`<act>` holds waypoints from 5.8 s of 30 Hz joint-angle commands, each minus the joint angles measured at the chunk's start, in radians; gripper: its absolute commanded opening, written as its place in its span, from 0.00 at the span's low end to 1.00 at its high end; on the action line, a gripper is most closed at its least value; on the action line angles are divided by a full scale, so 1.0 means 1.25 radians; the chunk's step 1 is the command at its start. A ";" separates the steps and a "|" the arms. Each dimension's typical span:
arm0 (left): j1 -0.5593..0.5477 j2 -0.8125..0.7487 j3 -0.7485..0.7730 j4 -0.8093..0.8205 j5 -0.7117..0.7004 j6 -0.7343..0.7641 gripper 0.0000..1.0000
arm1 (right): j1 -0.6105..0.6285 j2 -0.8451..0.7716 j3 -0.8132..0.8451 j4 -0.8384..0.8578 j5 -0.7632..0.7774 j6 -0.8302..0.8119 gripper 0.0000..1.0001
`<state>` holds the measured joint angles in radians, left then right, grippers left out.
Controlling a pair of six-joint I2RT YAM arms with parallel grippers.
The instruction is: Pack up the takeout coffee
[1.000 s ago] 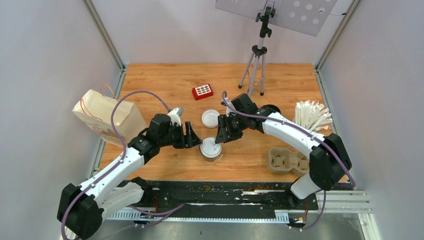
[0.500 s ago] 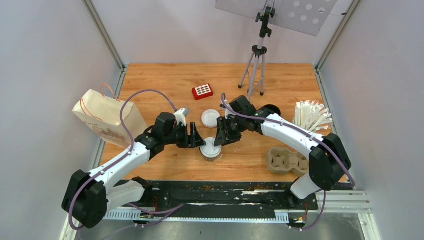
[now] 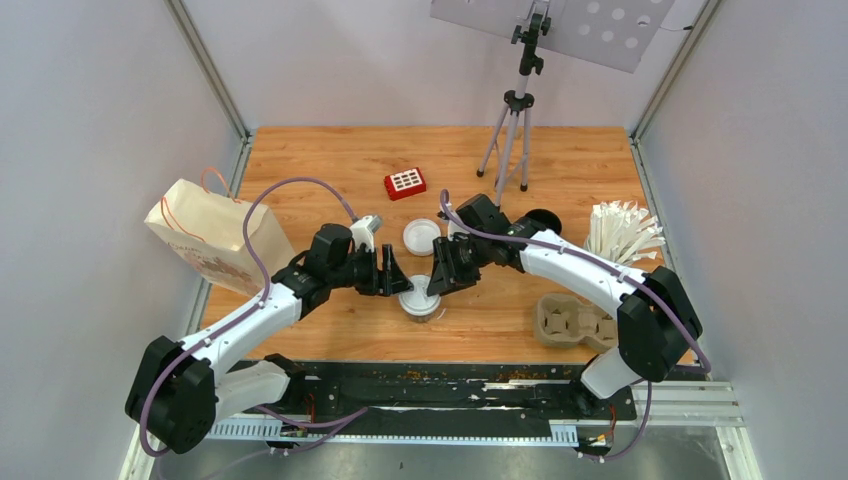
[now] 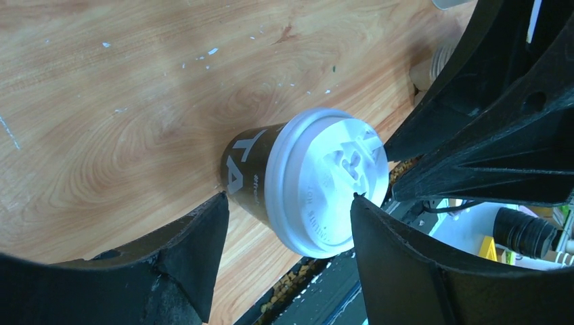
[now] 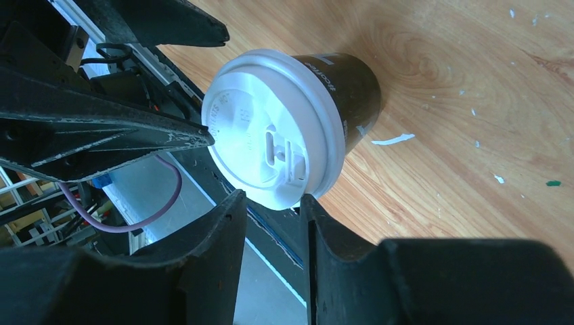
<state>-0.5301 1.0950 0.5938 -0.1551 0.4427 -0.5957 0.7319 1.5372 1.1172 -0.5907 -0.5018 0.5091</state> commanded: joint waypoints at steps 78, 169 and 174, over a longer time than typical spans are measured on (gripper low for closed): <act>-0.004 -0.046 -0.119 0.116 0.005 -0.084 0.40 | -0.018 0.082 0.154 -0.103 0.011 -0.171 0.51; -0.006 -0.017 -0.184 0.021 -0.109 -0.120 0.39 | 0.012 0.120 0.065 -0.074 0.072 -0.176 0.31; -0.007 -0.013 -0.163 0.011 -0.099 -0.117 0.39 | 0.013 0.115 0.094 -0.089 0.068 -0.171 0.31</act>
<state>-0.5396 1.0336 0.4179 0.0093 0.4541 -0.7918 0.7414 1.6764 1.2312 -0.6842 -0.4583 0.3065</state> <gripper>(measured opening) 0.393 0.318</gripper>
